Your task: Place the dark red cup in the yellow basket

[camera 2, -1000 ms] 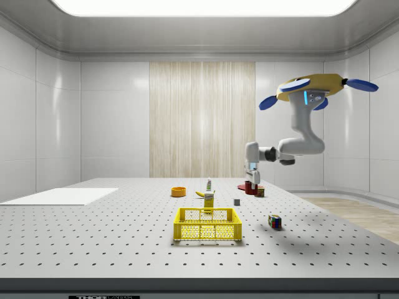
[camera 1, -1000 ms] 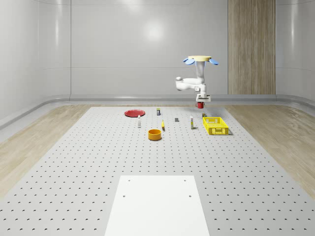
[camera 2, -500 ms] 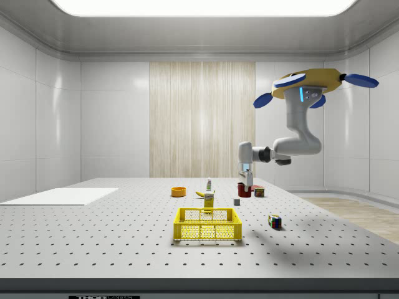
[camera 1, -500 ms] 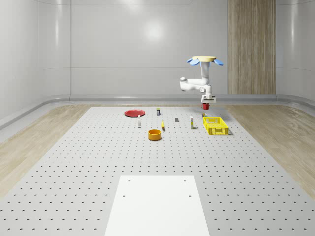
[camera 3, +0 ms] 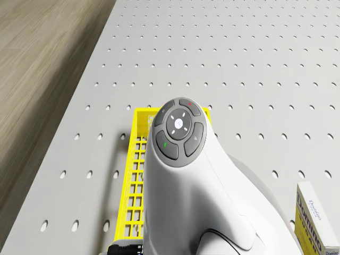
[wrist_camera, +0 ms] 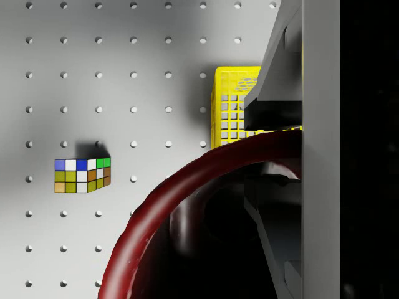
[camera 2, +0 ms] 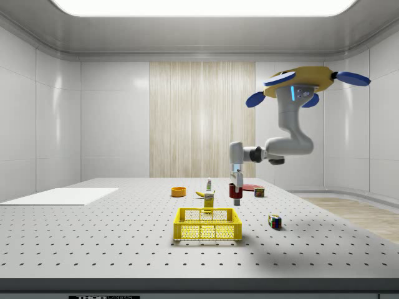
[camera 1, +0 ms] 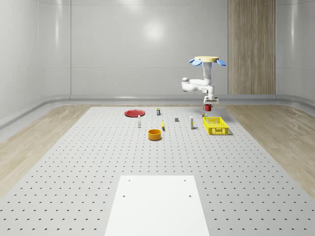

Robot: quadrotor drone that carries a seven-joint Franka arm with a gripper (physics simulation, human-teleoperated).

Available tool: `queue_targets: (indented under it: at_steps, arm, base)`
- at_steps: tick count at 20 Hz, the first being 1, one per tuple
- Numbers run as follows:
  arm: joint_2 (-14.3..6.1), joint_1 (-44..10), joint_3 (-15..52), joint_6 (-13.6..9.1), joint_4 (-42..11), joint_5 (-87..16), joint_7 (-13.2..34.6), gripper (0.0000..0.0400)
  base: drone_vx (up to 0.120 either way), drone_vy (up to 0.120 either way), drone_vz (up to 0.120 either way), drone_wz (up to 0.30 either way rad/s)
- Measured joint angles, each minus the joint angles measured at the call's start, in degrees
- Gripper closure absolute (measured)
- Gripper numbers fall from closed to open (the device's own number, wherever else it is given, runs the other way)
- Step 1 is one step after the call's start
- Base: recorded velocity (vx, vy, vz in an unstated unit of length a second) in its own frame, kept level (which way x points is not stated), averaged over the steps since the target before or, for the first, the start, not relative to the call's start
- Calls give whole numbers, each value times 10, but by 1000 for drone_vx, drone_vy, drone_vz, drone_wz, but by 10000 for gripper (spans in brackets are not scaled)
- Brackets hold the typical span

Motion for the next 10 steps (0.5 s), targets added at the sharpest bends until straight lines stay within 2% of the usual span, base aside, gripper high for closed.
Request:
queue_targets:
  at_steps: [10]
  arm:
    - [-7,-1,1,6,0,3,1,300]
  base:
    - [120,0,0,0]
